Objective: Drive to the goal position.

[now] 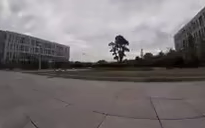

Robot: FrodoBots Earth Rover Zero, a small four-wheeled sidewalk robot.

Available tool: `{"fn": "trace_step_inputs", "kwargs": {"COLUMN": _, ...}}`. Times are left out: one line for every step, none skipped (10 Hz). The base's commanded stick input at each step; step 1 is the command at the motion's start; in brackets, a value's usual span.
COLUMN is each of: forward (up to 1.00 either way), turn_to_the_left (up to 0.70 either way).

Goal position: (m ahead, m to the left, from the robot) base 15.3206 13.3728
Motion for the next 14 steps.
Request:
{"fn": "trace_step_inputs", "kwargs": {"forward": 0.70, "turn_to_the_left": 0.35}}
{"fn": "trace_step_inputs", "kwargs": {"forward": 0.70, "turn_to_the_left": 0.35}}
{"fn": "trace_step_inputs", "kwargs": {"forward": 0.70, "turn_to_the_left": 0.35}}
{"fn": "trace_step_inputs", "kwargs": {"forward": 0.70, "turn_to_the_left": 0.35}}
{"fn": "trace_step_inputs", "kwargs": {"forward": 0.70, "turn_to_the_left": 0.35}}
{"fn": "trace_step_inputs", "kwargs": {"forward": 0.70, "turn_to_the_left": 0.35}}
{"fn": "trace_step_inputs", "kwargs": {"forward": 0.70, "turn_to_the_left": 0.35}}
{"fn": "trace_step_inputs", "kwargs": {"forward": 0.70, "turn_to_the_left": 0.35}}
{"fn": "trace_step_inputs", "kwargs": {"forward": 0.70, "turn_to_the_left": 0.35}}
{"fn": "trace_step_inputs", "kwargs": {"forward": 0.70, "turn_to_the_left": 0.35}}
{"fn": "trace_step_inputs", "kwargs": {"forward": 0.70, "turn_to_the_left": 0.14}}
{"fn": "trace_step_inputs", "kwargs": {"forward": 0.70, "turn_to_the_left": 0.00}}
{"fn": "trace_step_inputs", "kwargs": {"forward": 0.70, "turn_to_the_left": 0.00}}
{"fn": "trace_step_inputs", "kwargs": {"forward": 0.70, "turn_to_the_left": 0.00}}
